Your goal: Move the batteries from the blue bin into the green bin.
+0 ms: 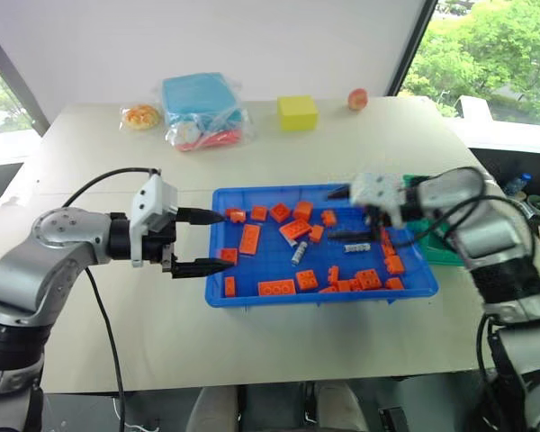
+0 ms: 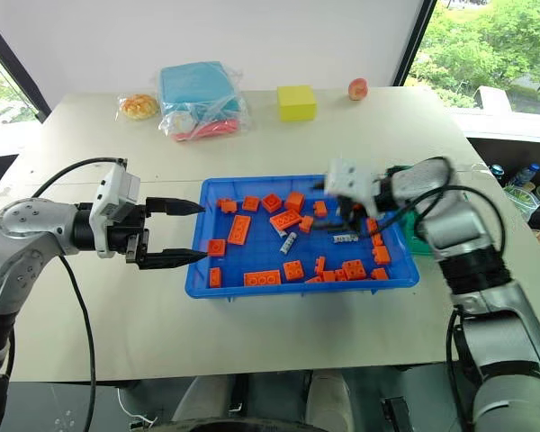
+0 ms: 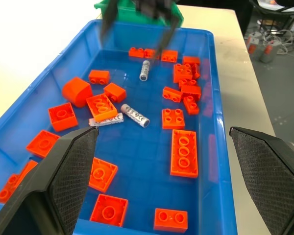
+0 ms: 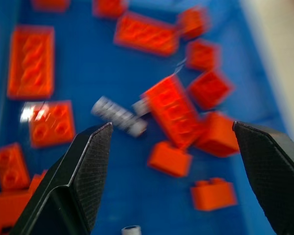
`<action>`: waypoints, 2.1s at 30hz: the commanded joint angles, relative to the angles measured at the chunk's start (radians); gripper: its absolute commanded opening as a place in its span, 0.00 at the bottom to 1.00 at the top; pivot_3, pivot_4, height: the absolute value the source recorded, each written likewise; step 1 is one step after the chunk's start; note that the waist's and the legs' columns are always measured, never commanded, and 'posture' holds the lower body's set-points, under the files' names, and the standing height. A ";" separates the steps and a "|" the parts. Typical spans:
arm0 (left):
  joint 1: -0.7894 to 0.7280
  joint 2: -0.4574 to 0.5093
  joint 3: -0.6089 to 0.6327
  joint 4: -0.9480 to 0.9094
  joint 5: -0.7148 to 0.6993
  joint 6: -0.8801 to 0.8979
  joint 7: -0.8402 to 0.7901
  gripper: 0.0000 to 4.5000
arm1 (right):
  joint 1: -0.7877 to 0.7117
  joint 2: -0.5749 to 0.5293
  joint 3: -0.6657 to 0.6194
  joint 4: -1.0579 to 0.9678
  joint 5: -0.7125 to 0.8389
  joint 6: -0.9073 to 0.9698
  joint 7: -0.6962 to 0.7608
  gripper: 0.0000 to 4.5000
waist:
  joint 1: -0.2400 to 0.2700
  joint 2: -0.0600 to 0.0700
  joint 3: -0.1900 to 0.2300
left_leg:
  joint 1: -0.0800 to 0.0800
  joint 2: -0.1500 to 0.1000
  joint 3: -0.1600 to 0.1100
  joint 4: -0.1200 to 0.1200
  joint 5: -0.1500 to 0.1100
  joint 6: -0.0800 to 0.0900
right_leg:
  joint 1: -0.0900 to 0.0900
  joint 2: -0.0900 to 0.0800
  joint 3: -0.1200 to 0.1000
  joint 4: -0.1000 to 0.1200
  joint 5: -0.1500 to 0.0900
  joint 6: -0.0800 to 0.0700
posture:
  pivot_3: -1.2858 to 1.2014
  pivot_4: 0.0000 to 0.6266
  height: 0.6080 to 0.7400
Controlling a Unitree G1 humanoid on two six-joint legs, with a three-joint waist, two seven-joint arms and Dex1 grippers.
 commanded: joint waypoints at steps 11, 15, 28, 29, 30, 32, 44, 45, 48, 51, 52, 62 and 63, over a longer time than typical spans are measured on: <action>0.093 0.045 0.117 -0.135 -0.060 0.048 0.069 1.00 | -0.340 0.206 0.076 0.634 -0.168 -0.487 0.080 0.89 | -0.007 -0.002 0.001 | 0.002 0.000 0.000 0.000 0.000 -0.001 | 0.002 0.001 0.000 0.007 0.004 -0.002 | 0.52 0.24 0.72; 0.109 0.045 0.134 -0.153 -0.070 0.058 0.091 1.00 | -0.412 0.260 0.093 0.746 -0.233 -0.548 0.044 0.89 | -0.014 -0.001 0.001 | 0.002 0.001 0.000 0.000 0.001 -0.001 | 0.001 0.001 0.000 0.009 0.004 -0.003 | 0.52 0.24 0.72; 0.138 0.044 0.153 -0.179 -0.084 0.060 0.124 1.00 | -0.501 0.351 0.104 0.908 -0.357 -0.588 -0.035 0.89 | -0.024 0.000 0.002 | 0.002 0.000 -0.001 0.000 0.001 -0.002 | 0.001 0.001 0.000 0.011 0.004 -0.003 | 0.52 0.24 0.72; 0.140 0.044 0.154 -0.179 -0.083 0.059 0.125 1.00 | -0.503 0.355 0.107 0.912 -0.367 -0.590 -0.040 0.89 | -0.025 0.000 0.002 | 0.002 0.000 -0.001 0.000 0.001 -0.002 | 0.001 0.001 0.000 0.011 0.004 -0.003 | 0.52 0.24 0.72; 0.140 0.044 0.154 -0.178 -0.083 0.058 0.126 1.00 | -0.504 0.359 0.107 0.917 -0.374 -0.591 -0.045 0.89 | -0.025 0.000 0.002 | 0.002 0.000 -0.001 0.000 0.001 -0.002 | 0.001 0.001 0.000 0.011 0.004 -0.003 | 0.52 0.24 0.72; 0.146 0.042 0.158 -0.185 -0.086 0.059 0.133 1.00 | -0.510 0.370 0.100 0.927 -0.383 -0.579 -0.059 0.89 | -0.026 0.000 0.002 | 0.002 0.000 -0.001 0.000 0.001 -0.002 | 0.001 0.002 0.000 0.011 0.004 -0.003 | 0.52 0.24 0.72; 0.192 0.055 0.191 -0.222 -0.109 0.069 0.156 1.00 | -0.540 0.319 0.008 0.905 -0.326 -0.540 -0.015 0.89 | -0.025 0.000 0.002 | 0.002 0.000 -0.001 0.000 0.001 -0.002 | 0.001 0.001 0.001 0.011 0.004 -0.003 | 0.52 0.24 0.72; 0.199 0.056 0.195 -0.227 -0.111 0.069 0.157 1.00 | -0.539 0.308 -0.003 0.896 -0.317 -0.539 -0.005 0.89 | -0.023 0.000 0.002 | 0.002 0.000 -0.001 0.000 0.001 -0.002 | 0.001 0.001 0.001 0.011 0.004 -0.003 | 0.52 0.24 0.72; 0.216 0.061 0.203 -0.235 -0.117 0.069 0.161 1.00 | -0.520 0.258 -0.053 0.831 -0.268 -0.498 0.010 0.89 | -0.024 0.000 0.002 | 0.002 0.000 -0.001 0.000 0.001 -0.002 | 0.002 0.001 0.001 0.011 0.004 -0.003 | 0.52 0.24 0.72; 0.230 0.061 0.207 -0.249 -0.130 0.074 0.167 1.00 | -0.362 0.176 -0.150 0.492 -0.166 -0.181 0.013 0.89 | -0.020 -0.001 0.002 | 0.002 0.001 -0.002 -0.001 0.001 -0.002 | 0.002 0.001 0.001 0.010 0.004 -0.003 | 0.52 0.24 0.72; 0.234 0.062 0.207 -0.253 -0.133 0.076 0.169 1.00 | -0.303 0.159 -0.173 0.365 -0.141 -0.064 0.006 0.89 | -0.016 -0.002 0.001 | 0.003 0.000 -0.002 0.000 0.001 -0.002 | 0.002 0.001 0.001 0.011 0.004 -0.003 | 0.52 0.24 0.72; 0.124 0.065 0.105 -0.162 -0.110 0.046 0.097 1.00 | 0.201 0.272 -0.353 -0.809 0.087 1.514 -0.338 0.89 | 0.002 0.000 0.000 | 0.002 0.004 -0.002 -0.002 -0.001 -0.006 | -0.003 0.000 0.000 0.010 0.002 -0.007 | 0.52 0.24 0.72; 0.107 0.064 0.091 -0.148 -0.102 0.040 0.088 1.00 | 0.200 0.286 -0.355 -0.816 0.096 1.551 -0.366 0.89 | 0.002 0.000 -0.001 | 0.003 0.004 -0.002 -0.002 -0.002 -0.006 | -0.007 0.000 0.000 0.008 0.002 -0.008 | 0.52 0.24 0.72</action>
